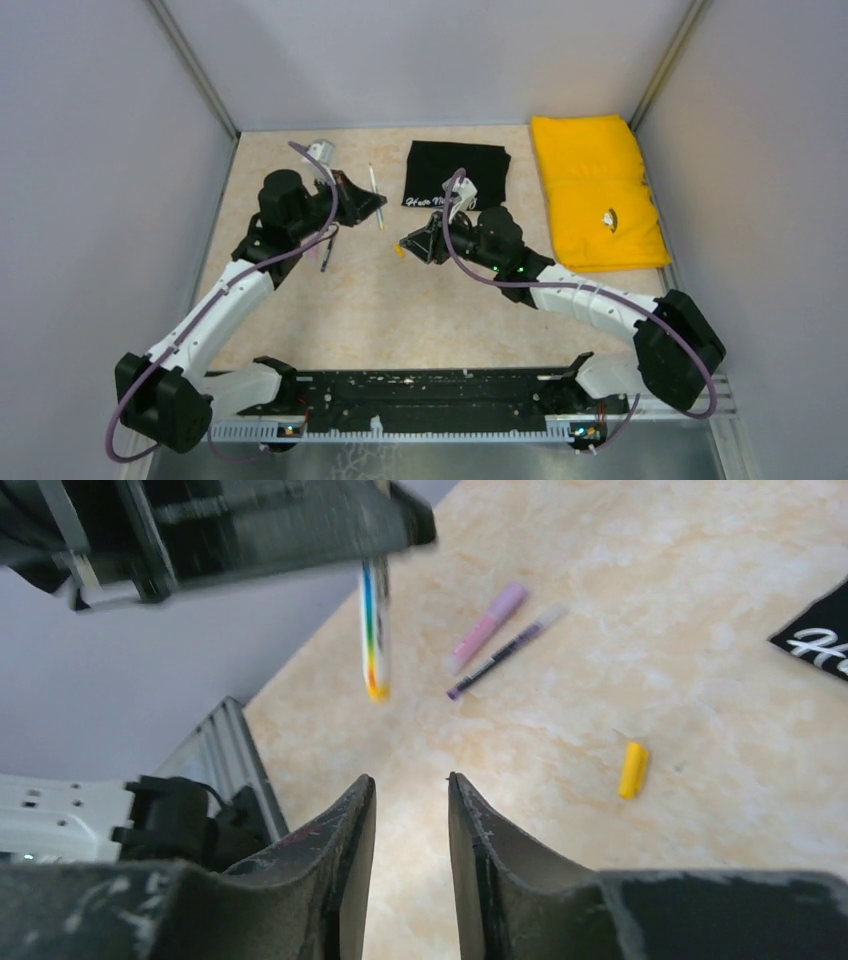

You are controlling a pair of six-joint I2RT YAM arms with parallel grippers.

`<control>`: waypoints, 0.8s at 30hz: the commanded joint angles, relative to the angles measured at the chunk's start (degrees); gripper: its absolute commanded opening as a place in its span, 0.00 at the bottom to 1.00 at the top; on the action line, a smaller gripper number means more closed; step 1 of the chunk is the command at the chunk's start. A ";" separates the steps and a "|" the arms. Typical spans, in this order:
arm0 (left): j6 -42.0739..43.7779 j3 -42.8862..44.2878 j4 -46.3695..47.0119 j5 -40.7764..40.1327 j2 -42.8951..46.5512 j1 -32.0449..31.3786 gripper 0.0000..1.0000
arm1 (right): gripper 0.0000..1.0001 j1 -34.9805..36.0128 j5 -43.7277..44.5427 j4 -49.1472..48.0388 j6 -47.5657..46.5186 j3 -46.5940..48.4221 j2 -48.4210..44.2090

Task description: Insert the pens into the pen caps

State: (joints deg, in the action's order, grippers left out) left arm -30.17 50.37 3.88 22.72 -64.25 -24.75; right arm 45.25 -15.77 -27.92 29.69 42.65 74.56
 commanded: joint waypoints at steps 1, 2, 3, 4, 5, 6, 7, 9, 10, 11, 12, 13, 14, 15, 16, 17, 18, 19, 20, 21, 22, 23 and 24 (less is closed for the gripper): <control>9.05 4.28 -10.21 -7.61 1.56 5.00 0.00 | 0.34 0.32 5.00 11.18 -7.86 5.44 -2.20; 10.16 4.23 -11.65 -10.10 2.37 5.61 0.00 | 0.34 0.30 6.37 14.80 -8.56 7.04 -1.62; 11.20 3.95 -13.08 -12.60 3.18 6.13 0.00 | 0.35 0.28 7.93 17.69 -9.18 8.45 -0.70; 12.20 3.45 -13.95 -14.46 4.04 6.42 0.00 | 0.35 0.29 9.09 20.75 -9.66 9.98 0.68; 13.34 2.78 -14.92 -16.45 5.02 6.54 0.00 | 0.36 0.33 10.27 23.90 -10.16 12.01 3.00; 14.22 1.95 -15.48 -18.85 5.93 6.56 0.00 | 0.37 0.32 10.95 26.99 -10.63 14.30 5.15; 14.94 1.02 -15.70 -20.36 7.10 6.56 0.00 | 0.37 0.28 11.01 31.04 -11.34 16.91 7.88; 15.65 -0.90 -16.54 -23.95 9.44 6.56 0.00 | 0.38 0.27 9.74 38.63 -13.10 22.87 13.79; 15.71 -1.86 -16.83 -25.68 10.73 6.56 0.00 | 0.38 0.27 9.51 41.78 -13.46 25.83 16.51; 15.76 -3.11 -16.86 -27.15 12.62 6.60 0.00 | 0.38 0.27 9.43 44.16 -13.78 28.14 18.91; 15.62 -4.20 -16.88 -28.47 13.99 6.62 0.00 | 0.38 0.27 9.04 45.97 -14.23 30.30 21.38; 15.51 -5.41 -16.74 -29.76 15.39 6.64 0.00 | 0.38 0.27 8.72 47.67 -14.94 32.42 23.52; 15.56 -6.47 -16.79 -30.73 16.55 6.66 0.00 | 0.38 0.27 8.36 49.11 -15.43 34.38 25.86; 15.58 -7.29 -16.92 -31.66 17.59 6.65 0.00 | 0.38 0.28 8.27 50.46 -15.94 36.57 27.97; 15.63 -7.93 -16.98 -32.52 18.49 6.65 0.00 | 0.38 0.31 8.57 51.67 -16.35 38.55 29.98; 15.78 -8.48 -17.13 -33.02 19.13 6.67 0.00 | 0.38 0.29 8.98 52.36 -16.56 40.23 31.82; 16.03 -9.04 -17.10 -33.23 19.60 6.65 0.00 | 0.38 0.27 9.61 53.19 -16.78 42.34 33.29; 16.18 -9.21 -17.19 -33.42 19.82 6.65 0.00 | 0.38 0.29 10.16 53.91 -17.16 43.33 34.95; 15.93 -9.12 -17.51 -33.70 19.90 6.65 0.00 | 0.38 0.32 10.61 54.81 -17.55 45.71 36.56; 15.86 -8.98 -17.68 -33.75 19.88 6.63 0.00 | 0.39 0.31 11.09 55.97 -18.09 47.69 38.24; 15.93 -9.05 -17.54 -33.55 19.82 6.64 0.00 | 0.39 0.30 11.59 57.10 -18.57 49.45 39.94; 15.87 -9.05 -17.39 -33.35 19.86 6.65 0.00 | 0.39 0.30 11.85 57.97 -19.00 51.15 41.49; 15.81 -9.05 -17.36 -33.28 19.79 6.65 0.00 | 0.40 0.34 12.12 58.80 -19.43 52.52 43.50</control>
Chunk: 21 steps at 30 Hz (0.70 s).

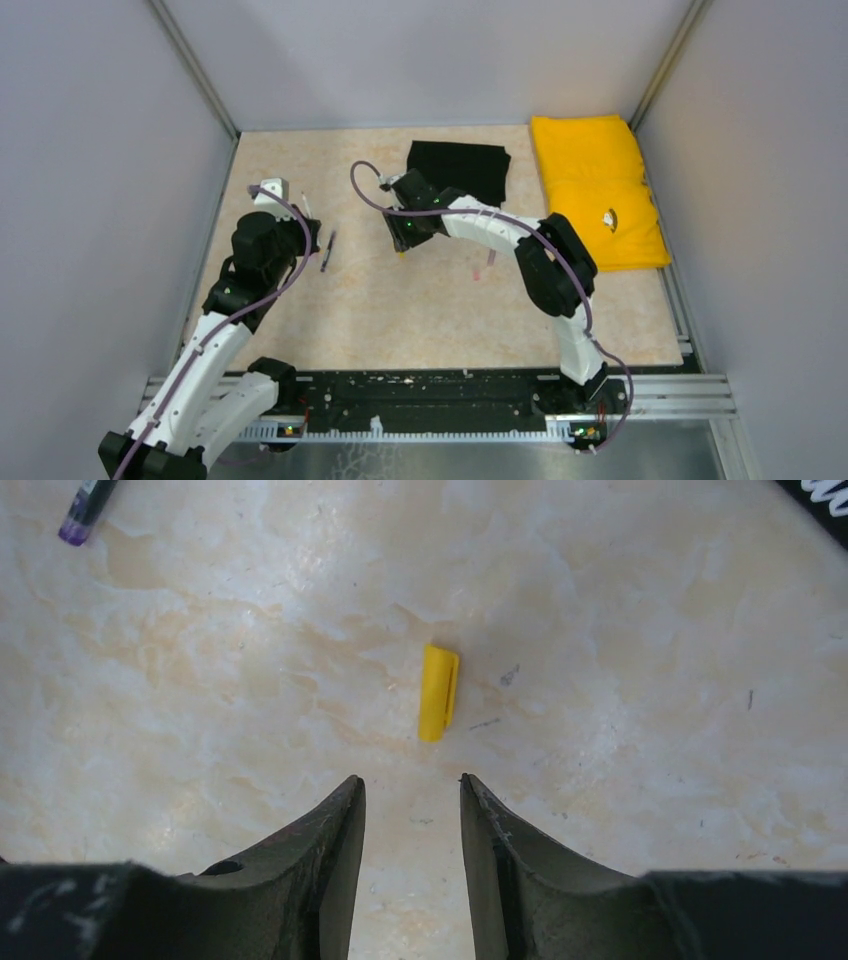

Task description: Insert the pens into the pen caps

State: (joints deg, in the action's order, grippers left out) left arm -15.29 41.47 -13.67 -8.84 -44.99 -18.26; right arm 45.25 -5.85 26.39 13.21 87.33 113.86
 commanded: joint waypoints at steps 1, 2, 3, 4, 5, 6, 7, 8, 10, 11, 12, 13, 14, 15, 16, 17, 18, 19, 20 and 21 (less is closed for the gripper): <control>0.88 -0.14 0.31 -1.50 0.52 0.16 0.00 | 0.40 0.39 2.39 5.12 -3.23 9.20 5.44; 0.88 -0.16 0.43 -1.39 0.52 0.16 0.00 | 0.40 0.36 2.56 5.45 -3.41 10.24 6.42; 0.87 -0.09 0.50 -1.35 0.50 0.16 0.00 | 0.40 0.36 2.78 5.58 -3.57 11.03 7.32; 0.95 -0.05 0.49 -1.33 0.50 0.16 0.00 | 0.41 0.36 3.04 5.78 -3.62 11.82 8.06; 0.92 -0.02 0.46 -1.35 0.52 0.16 0.00 | 0.41 0.38 3.22 6.19 -3.77 12.63 8.91; 0.90 -0.07 0.47 -1.40 0.56 0.20 0.00 | 0.41 0.36 3.40 6.52 -3.95 13.43 9.84; 0.88 -0.07 0.49 -1.41 0.62 0.14 0.00 | 0.41 0.36 3.30 6.92 -4.00 14.33 10.58; 0.88 0.00 0.50 -1.39 0.76 0.15 0.00 | 0.41 0.45 3.11 7.23 -4.18 15.03 11.35; 0.94 -0.01 0.51 -1.02 0.87 0.16 0.00 | 0.41 0.64 3.08 7.74 -4.32 16.09 12.37; 0.92 -0.01 0.57 -0.93 0.94 0.16 0.00 | 0.40 0.84 3.05 7.81 -4.38 16.46 12.72; 0.88 -0.05 0.57 -0.75 0.96 0.11 0.00 | 0.40 0.93 3.10 7.92 -4.51 16.73 13.08; 0.88 -0.01 0.64 -0.59 0.95 0.15 0.00 | 0.40 1.09 3.00 8.03 -4.47 16.93 13.45; 0.87 0.04 0.70 -0.57 0.96 0.16 0.00 | 0.40 1.26 2.83 8.11 -4.49 17.21 13.75; 0.87 0.01 0.72 -0.52 0.92 0.18 0.00 | 0.39 1.37 2.83 8.31 -4.44 17.44 14.07; 0.92 0.03 0.77 -0.56 0.98 0.11 0.00 | 0.39 1.61 2.97 8.41 -4.46 17.70 14.39; 0.88 0.05 0.82 -0.61 1.04 0.15 0.00 | 0.39 1.78 3.26 8.49 -4.46 17.86 14.67; 0.88 0.02 0.79 -0.62 1.17 0.16 0.00 | 0.38 1.90 3.49 8.66 -4.51 18.07 15.00; 0.87 0.03 0.83 -0.57 1.18 0.16 0.00 | 0.37 2.08 3.88 8.83 -4.58 18.37 15.39; 0.81 0.08 0.79 -0.45 1.26 0.16 0.00 | 0.36 2.20 4.19 9.01 -4.66 18.71 15.75; 0.79 -0.02 0.84 -0.35 1.35 0.13 0.00 | 0.36 2.35 4.56 9.22 -4.75 19.12 16.35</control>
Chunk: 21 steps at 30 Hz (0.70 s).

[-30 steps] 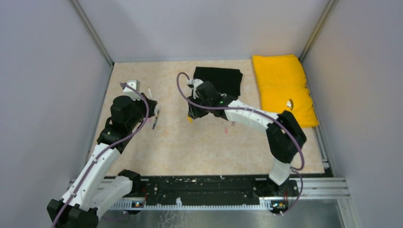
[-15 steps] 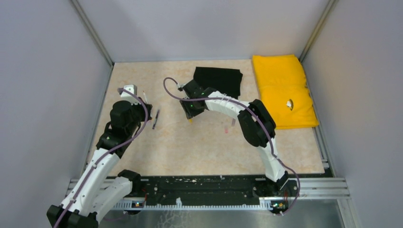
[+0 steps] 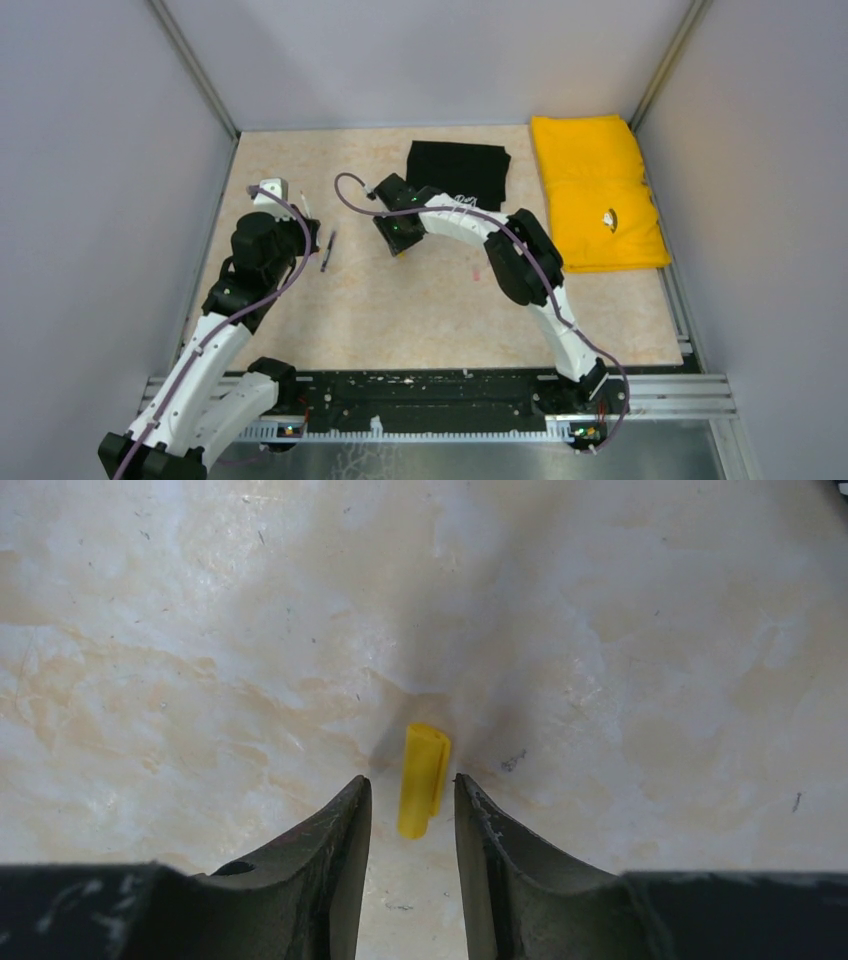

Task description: Insert the pens into the pen caps

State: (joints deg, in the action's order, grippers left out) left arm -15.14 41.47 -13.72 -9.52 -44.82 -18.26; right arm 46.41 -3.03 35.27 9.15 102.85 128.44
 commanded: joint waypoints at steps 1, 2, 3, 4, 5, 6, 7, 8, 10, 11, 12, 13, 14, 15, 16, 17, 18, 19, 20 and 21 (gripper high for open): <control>0.63 -0.02 0.89 0.39 1.28 0.18 0.00 | 0.34 1.29 2.16 0.72 -0.85 4.09 2.29; 0.63 -0.07 0.91 0.42 1.35 0.16 0.00 | 0.33 1.37 2.55 1.11 -1.02 4.56 2.73; 0.63 -0.08 0.90 0.38 1.42 0.13 0.00 | 0.32 1.52 2.74 1.53 -1.22 4.97 3.17; 0.59 -0.12 0.88 0.32 1.54 0.15 0.00 | 0.31 1.61 3.42 1.94 -1.43 5.32 3.57; 0.60 -0.12 0.92 0.25 1.69 0.16 0.00 | 0.31 1.73 4.37 2.27 -1.63 5.49 3.91; 0.55 -0.16 0.89 0.24 1.79 0.16 0.00 | 0.30 1.78 4.84 2.49 -1.79 5.57 4.07; 0.55 -0.18 0.89 0.24 1.83 0.18 0.00 | 0.28 1.94 5.11 2.80 -1.91 5.65 4.31; 0.55 -0.16 0.83 0.28 1.84 0.16 0.00 | 0.25 1.93 5.21 3.12 -2.01 5.68 4.51; 0.55 -0.24 0.80 0.39 1.84 0.16 0.00 | 0.23 1.98 5.31 3.84 -2.09 5.73 4.62; 0.52 -0.25 0.81 0.38 1.84 0.16 0.00 | 0.22 1.97 5.39 4.11 -2.21 5.58 4.58; 0.47 -0.25 0.86 0.49 1.76 0.16 0.00 | 0.22 2.01 5.34 4.32 -2.20 5.37 4.43; 0.46 -0.29 0.92 0.61 1.71 0.19 0.00 | 0.20 2.02 5.29 4.48 -2.26 5.16 4.26; 0.46 -0.21 0.97 0.76 1.60 0.16 0.00 | 0.19 2.02 5.11 4.54 -2.29 4.84 4.14; 0.46 -0.24 1.01 0.99 1.51 0.16 0.00 | 0.16 2.03 4.95 4.55 -2.29 4.56 3.93; 0.50 -0.20 1.16 1.25 1.33 0.17 0.00 | 0.13 2.02 4.57 4.50 -2.29 4.14 3.56; 0.65 -0.21 1.23 1.75 1.15 0.16 0.00 | 0.10 2.01 4.18 4.37 -1.73 3.67 2.97; 0.71 -0.20 1.28 2.35 0.94 0.16 0.00 | 0.07 1.95 3.49 2.90 -0.88 2.74 1.65; 0.80 -0.25 1.28 3.14 0.74 0.19 0.00 | 0.04 1.66 1.96 0.53 0.06 0.89 -0.22; 0.85 -0.25 1.43 4.13 0.56 0.17 0.00 | 0.03 1.40 0.38 -2.79 1.12 -1.62 -4.01; 1.01 -0.48 1.79 5.63 0.38 0.20 0.00 | 0.01 0.97 -1.12 -6.11 2.18 -4.74 -7.17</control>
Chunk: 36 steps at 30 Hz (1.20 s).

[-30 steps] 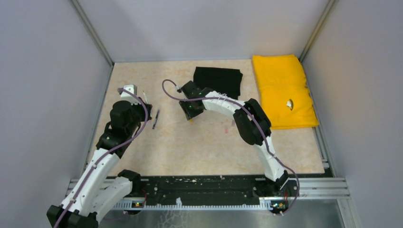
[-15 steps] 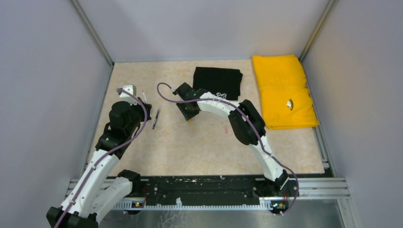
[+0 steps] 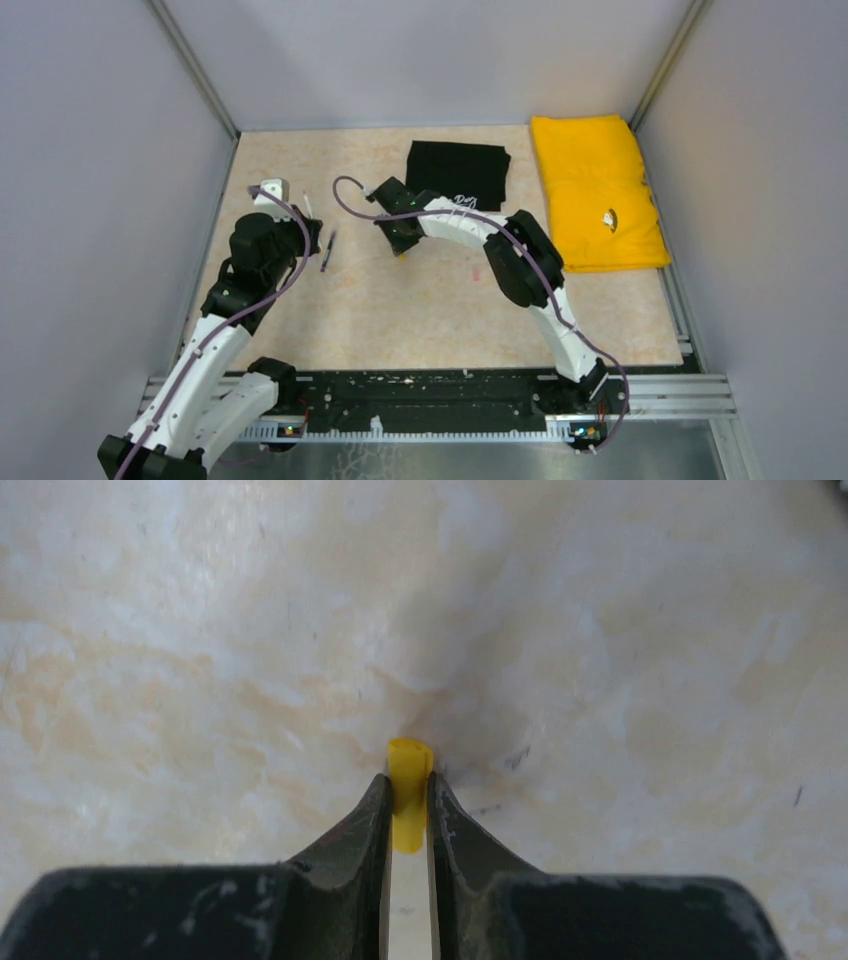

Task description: Insert the pens into the pen caps

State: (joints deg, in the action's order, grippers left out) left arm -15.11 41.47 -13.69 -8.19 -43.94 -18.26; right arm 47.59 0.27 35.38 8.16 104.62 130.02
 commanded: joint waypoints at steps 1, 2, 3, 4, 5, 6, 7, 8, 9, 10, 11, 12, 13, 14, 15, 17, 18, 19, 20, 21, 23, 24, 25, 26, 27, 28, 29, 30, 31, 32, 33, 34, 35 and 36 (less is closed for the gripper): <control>1.23 -0.56 2.15 5.93 -0.59 0.16 0.00 | 0.00 -0.79 -5.43 -9.96 4.57 -9.65 -11.74; 1.43 -0.69 2.54 7.43 -0.73 0.16 0.00 | 0.00 -1.45 -5.82 -13.06 6.01 -12.56 -15.04; 1.55 -0.85 3.24 9.75 -0.90 0.16 0.00 | 0.00 -2.25 -5.95 -15.70 7.22 -16.30 -18.14; 1.70 -0.99 3.95 12.11 -1.08 0.16 0.00 | 0.00 -3.01 -6.06 -18.34 8.23 -18.91 -21.08; 1.75 -1.16 4.60 14.03 -1.38 0.10 0.00 | 0.00 -3.78 -5.79 -20.48 9.18 -21.34 -24.14; 1.73 -1.46 5.79 17.05 -1.82 0.11 0.00 | 0.00 -4.55 -5.31 -22.36 10.03 -23.64 -26.64; 1.98 -1.90 7.92 21.66 -2.42 0.08 0.02 | 0.00 -5.18 -4.91 -23.92 10.76 -25.52 -29.37; 2.28 -2.18 9.72 26.37 -3.27 0.12 0.03 | 0.00 -5.86 -4.71 -25.23 11.34 -27.51 -31.53; 1.72 -1.93 10.79 30.41 -4.52 0.08 0.03 | 0.00 -6.45 -4.46 -26.46 12.01 -29.34 -33.93; 0.88 -1.80 12.18 33.53 -6.20 0.07 0.00 | 0.00 -7.12 -3.96 -27.66 12.69 -31.23 -36.44; 0.04 -1.49 13.10 36.49 -7.94 0.07 0.00 | 0.00 -7.55 -3.15 -29.21 13.80 -33.50 -38.78; -0.60 -1.07 14.25 39.05 -10.12 0.07 0.00 | 0.00 -7.98 -1.41 -30.91 15.20 -35.66 -41.62; -1.09 -0.74 16.08 41.39 -11.78 0.09 0.00 | 0.00 -8.41 -0.65 -32.74 16.93 -38.24 -44.42; -1.40 -0.38 17.22 43.46 -13.19 -0.05 0.00 | 0.00 -8.67 1.30 -34.55 18.11 -40.75 -47.21; -1.47 0.06 18.10 44.92 -14.47 -0.32 0.00 | 0.00 -9.04 2.76 -37.32 19.36 -43.21 -50.18; -0.29 1.79 18.34 45.47 -16.80 -2.53 0.00 | 0.00 -9.33 5.15 -42.37 21.45 -47.76 -55.75; 0.80 3.14 17.71 44.18 -18.00 -4.19 0.00 | 0.00 -9.56 5.93 -43.91 22.20 -49.69 -59.09; 1.93 4.33 16.93 42.61 -19.18 -6.34 0.00 | 0.00 -9.80 6.64 -44.77 22.92 -50.93 -61.04; 2.88 5.34 16.08 41.16 -20.42 -8.63 0.00 | 0.00 -9.87 7.60 -45.01 23.72 -51.78 -62.85; 3.47 6.24 15.91 40.16 -21.77 -10.63 0.00 | 0.00 -10.04 8.26 -44.79 24.32 -52.42 -64.30; 3.20 7.57 16.59 40.05 -24.15 -13.50 0.00 | 0.00 -10.28 8.47 -44.00 24.87 -52.67 -66.66; 2.72 7.99 17.26 40.48 -25.24 -14.44 0.00 | 0.00 -10.33 8.23 -43.77 24.85 -52.87 -67.64; 2.22 8.29 18.01 40.60 -26.04 -15.15 0.00 | 0.00 -10.28 8.17 -43.93 25.05 -53.24 -68.83; 1.75 8.46 18.80 40.60 -26.60 -15.69 0.00 | 0.00 -10.32 8.28 -44.46 25.38 -53.95 -70.05; 1.37 8.70 19.46 40.77 -26.99 -16.10 0.00 | 0.00 -10.32 8.50 -45.51 26.00 -54.90 -71.37; 1.04 8.97 19.95 40.98 -27.35 -16.43 0.00 | 0.00 -10.33 8.76 -46.85 26.58 -55.97 -72.72; 0.71 9.44 20.54 41.20 -27.51 -16.75 0.00 | 0.00 -10.33 8.99 -48.62 27.28 -57.20 -73.96; 0.43 9.68 21.16 41.70 -27.79 -17.06 0.00 | 0.00 -10.33 9.10 -50.51 27.96 -58.37 -75.21; 0.16 10.00 21.72 42.19 -27.92 -17.29 0.00 | 0.00 -10.28 9.00 -52.37 28.58 -59.59 -76.21; -0.11 10.36 22.15 42.75 -28.10 -17.66 0.00 | 0.00 -10.32 8.60 -54.38 29.06 -60.57 -76.96; -0.21 10.75 22.29 43.18 -28.31 -17.86 0.00 | 0.00 -10.33 8.24 -56.42 29.50 -61.26 -77.54; -0.26 11.24 22.28 43.76 -28.53 -18.09 0.00 | 0.00 -10.37 7.55 -57.81 30.02 -61.83 -77.76; -0.27 11.52 22.30 44.16 -28.65 -18.33 0.00 | 0.00 -10.31 6.83 -59.05 30.38 -62.22 -77.90; -0.27 11.74 22.37 44.42 -28.72 -18.50 0.00 | 0.00 -10.33 5.84 -60.09 30.55 -62.53 -77.85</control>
State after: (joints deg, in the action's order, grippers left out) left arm -14.96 50.15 4.99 32.80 -72.47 -35.68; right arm 37.95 8.05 -14.55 36.07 43.07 53.52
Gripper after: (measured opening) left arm 0.054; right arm 0.125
